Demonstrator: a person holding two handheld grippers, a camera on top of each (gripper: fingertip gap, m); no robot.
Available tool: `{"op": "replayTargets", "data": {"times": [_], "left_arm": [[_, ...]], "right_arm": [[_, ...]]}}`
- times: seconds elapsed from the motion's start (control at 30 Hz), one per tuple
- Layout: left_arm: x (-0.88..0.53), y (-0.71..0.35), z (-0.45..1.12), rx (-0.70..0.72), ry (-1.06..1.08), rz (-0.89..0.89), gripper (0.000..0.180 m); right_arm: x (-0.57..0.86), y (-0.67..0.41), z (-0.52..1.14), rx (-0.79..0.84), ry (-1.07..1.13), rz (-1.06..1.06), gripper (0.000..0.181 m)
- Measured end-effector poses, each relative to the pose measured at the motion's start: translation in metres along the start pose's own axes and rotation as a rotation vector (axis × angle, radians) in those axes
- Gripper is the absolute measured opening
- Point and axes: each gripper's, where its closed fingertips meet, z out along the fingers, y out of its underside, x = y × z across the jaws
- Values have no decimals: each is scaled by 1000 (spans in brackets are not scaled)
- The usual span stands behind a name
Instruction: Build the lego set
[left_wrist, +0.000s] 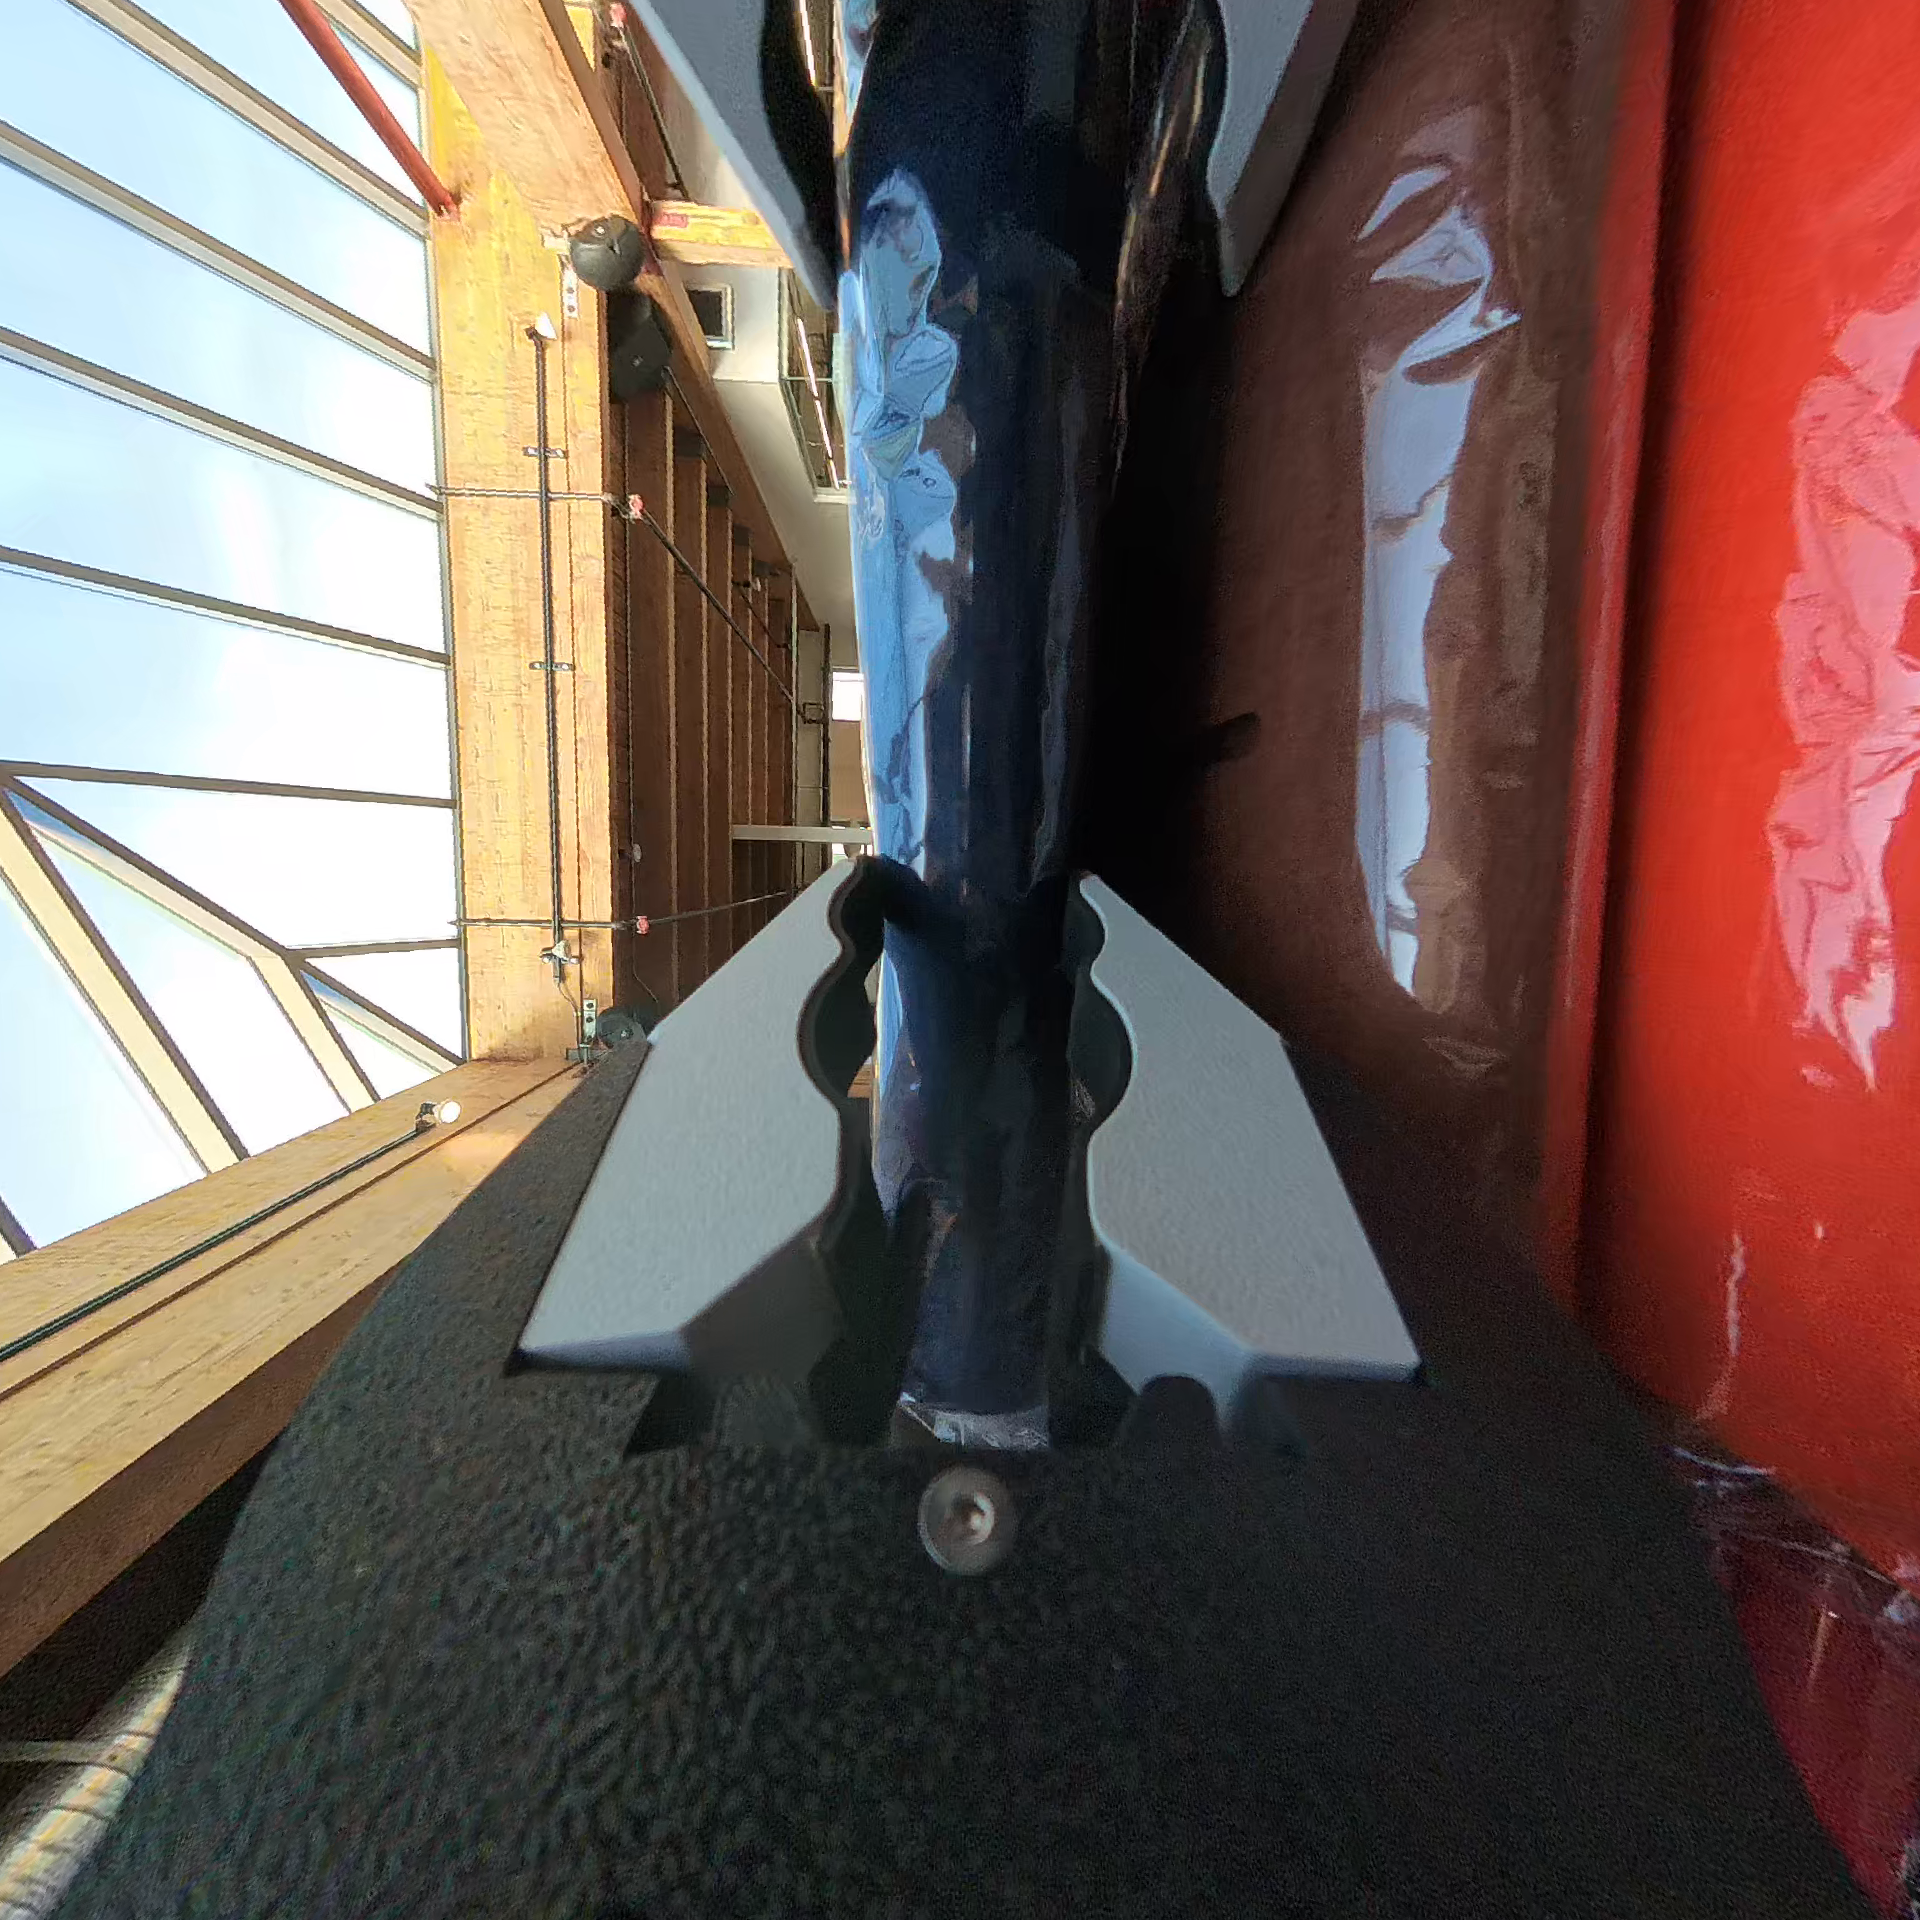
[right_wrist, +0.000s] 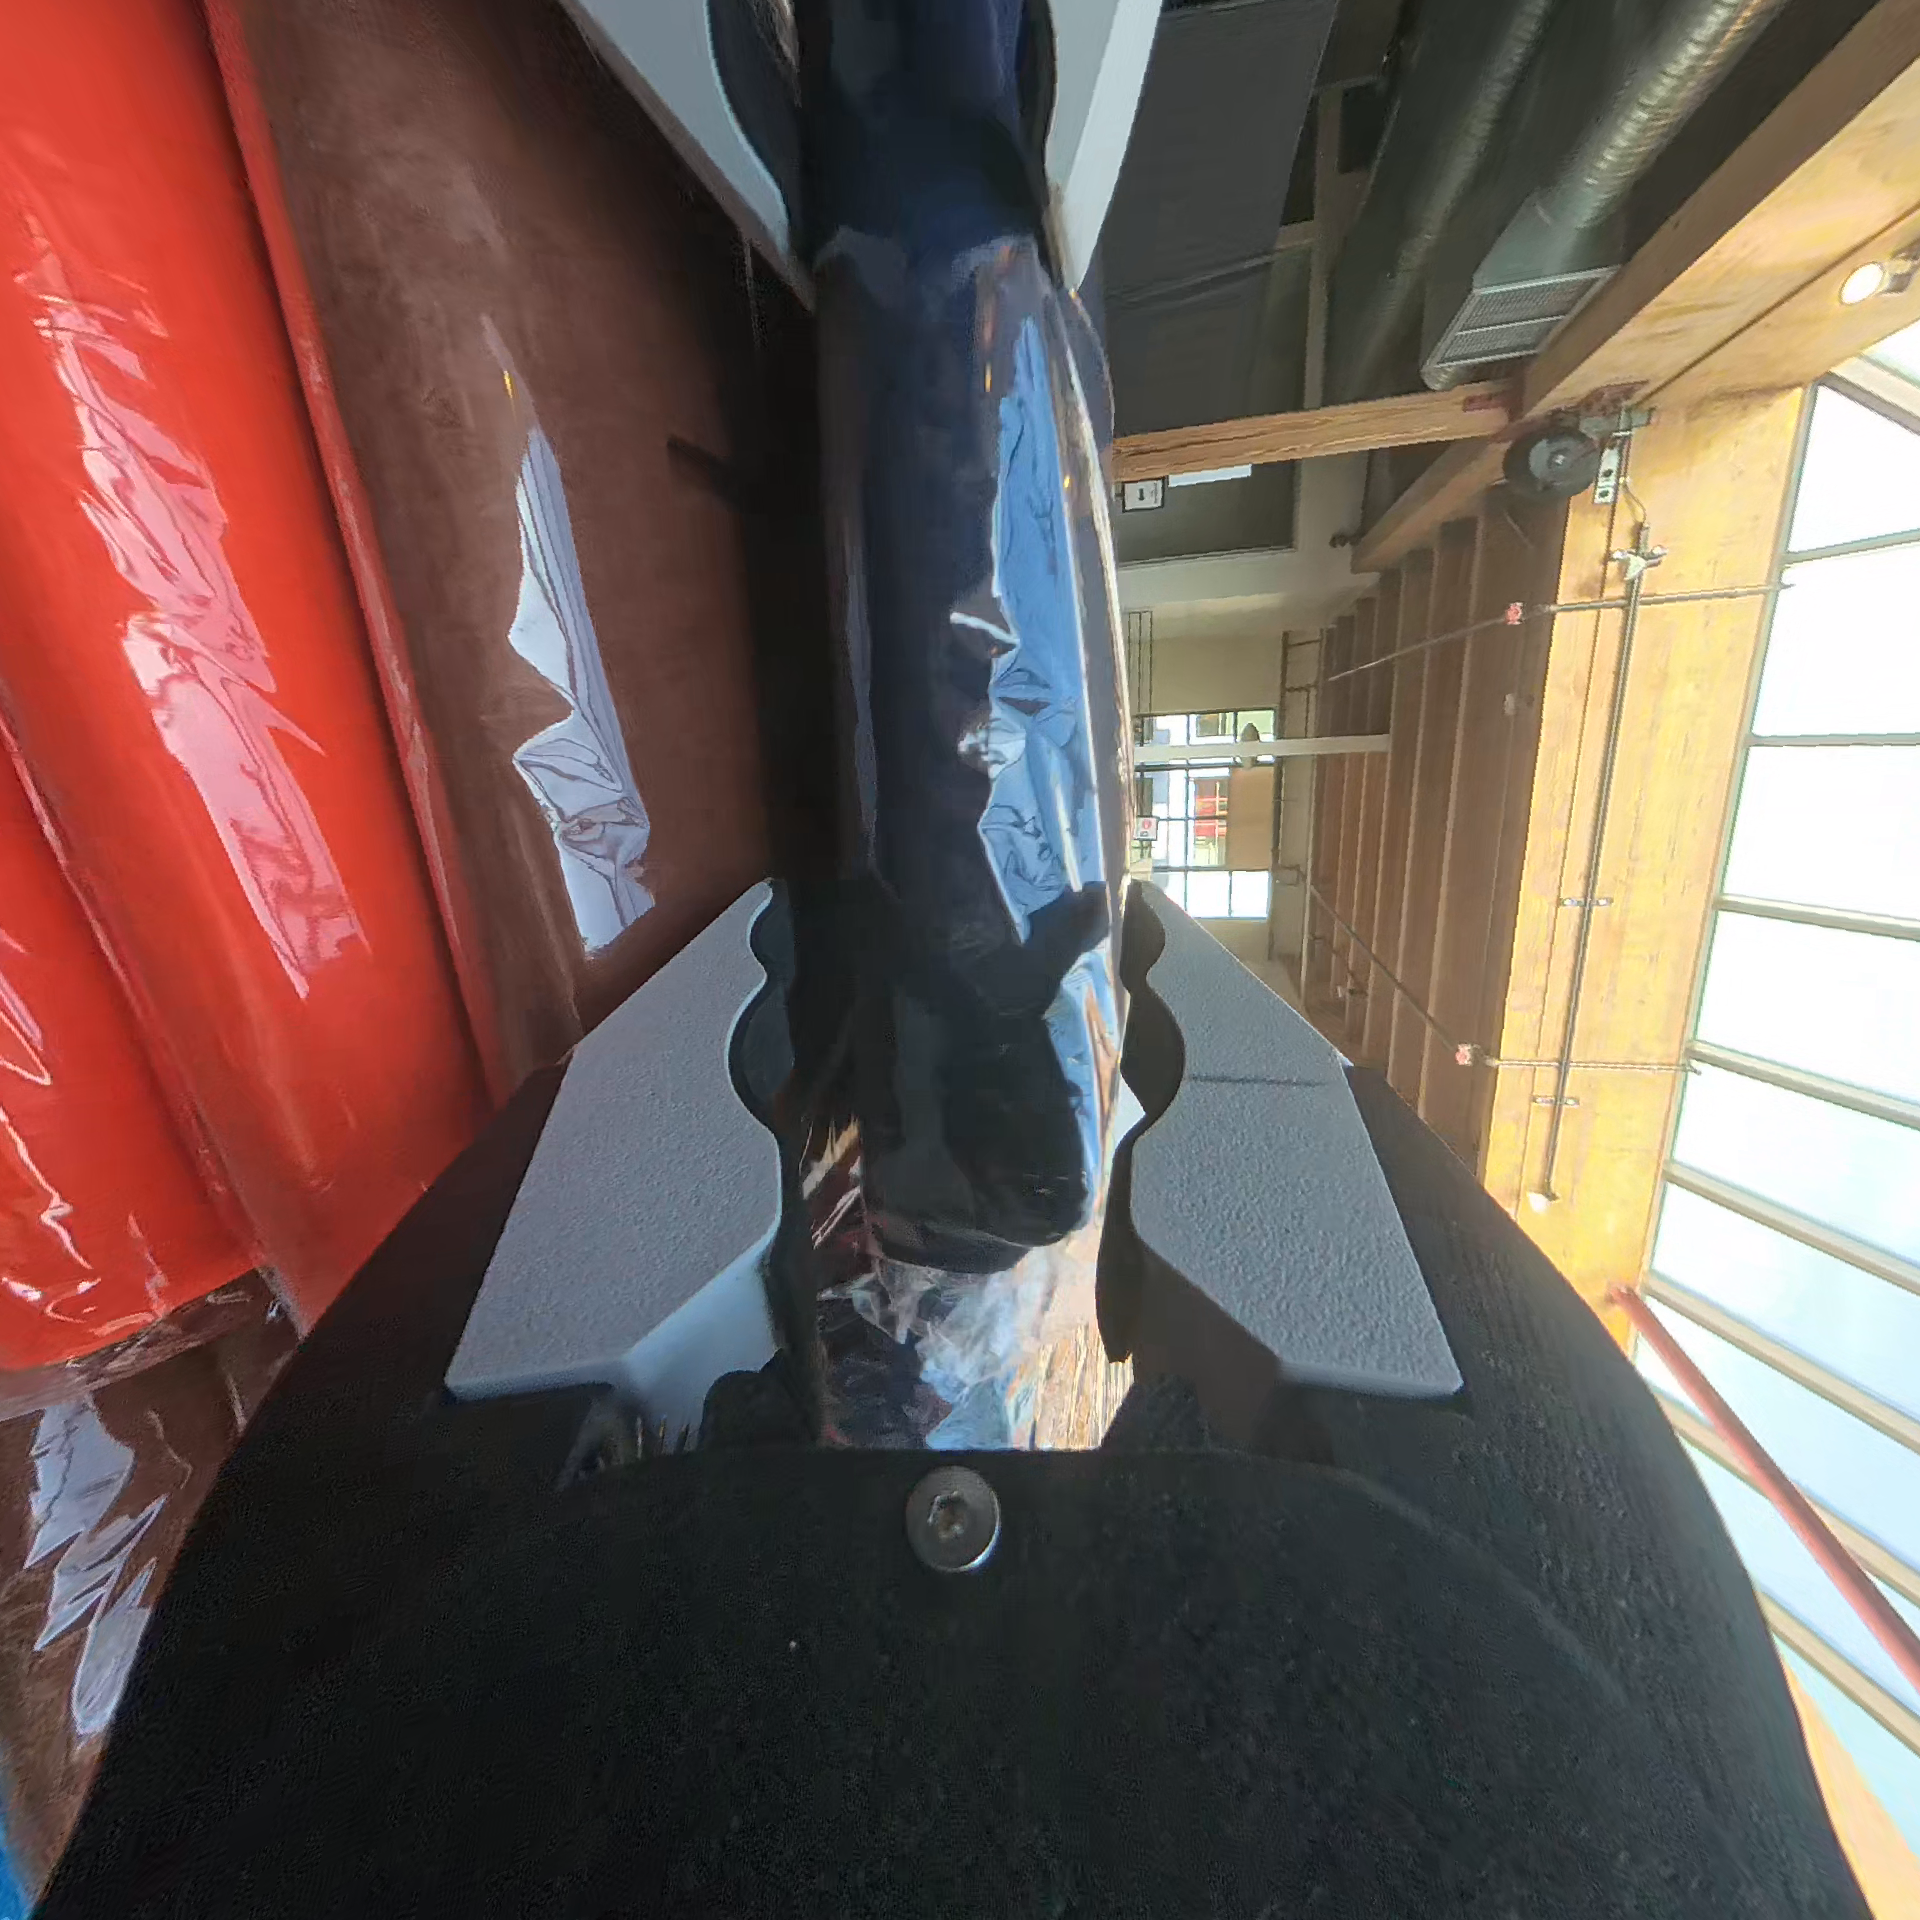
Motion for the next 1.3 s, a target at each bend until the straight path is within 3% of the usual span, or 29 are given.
{"op": "replayTargets", "data": {"times": [0.1,0.17,0.3,0.33,0.4,0.43,0.47,0.53,0.57,0.8,0.93,1.07,1.23,1.3], "left_arm": [[-9,-1,-12,46,-13,-1,32],[-9,-3,-19,69,-14,16,32],[-10,5,-28,88,-18,-19,36],[-14,7,-31,92,-41,-43,46],[-18,26,-31,-18,-53,-60,94],[-15,36,-30,-74,-25,-65,101],[-12,40,-29,-86,-7,-54,95],[-15,42,-31,-61,-47,29,51],[-19,44,-33,-61,-91,65,41],[-55,74,-75,-68,-274,119,36],[-74,121,-108,-164,-328,134,36],[-76,188,-134,-313,-282,129,37],[-51,251,-148,-425,-80,114,41],[-45,265,-154,-467,-56,110,50]], "right_arm": [[7,0,5,-21,37,-45,68],[17,2,8,-74,110,-99,54],[20,-10,3,-105,179,-132,47],[21,-13,1,-107,197,-136,46],[20,-20,-3,-112,223,-151,45],[19,-24,-5,-116,239,-161,44],[19,-29,-7,-118,256,-167,44],[23,-38,-13,-129,292,-180,43],[26,-43,-17,-139,319,-183,44],[47,-95,-34,-116,486,-195,44],[58,-148,-22,-37,567,-183,44],[54,-210,14,45,547,-140,45],[28,-262,67,137,391,-41,46],[22,-270,76,135,370,-30,46]]}}
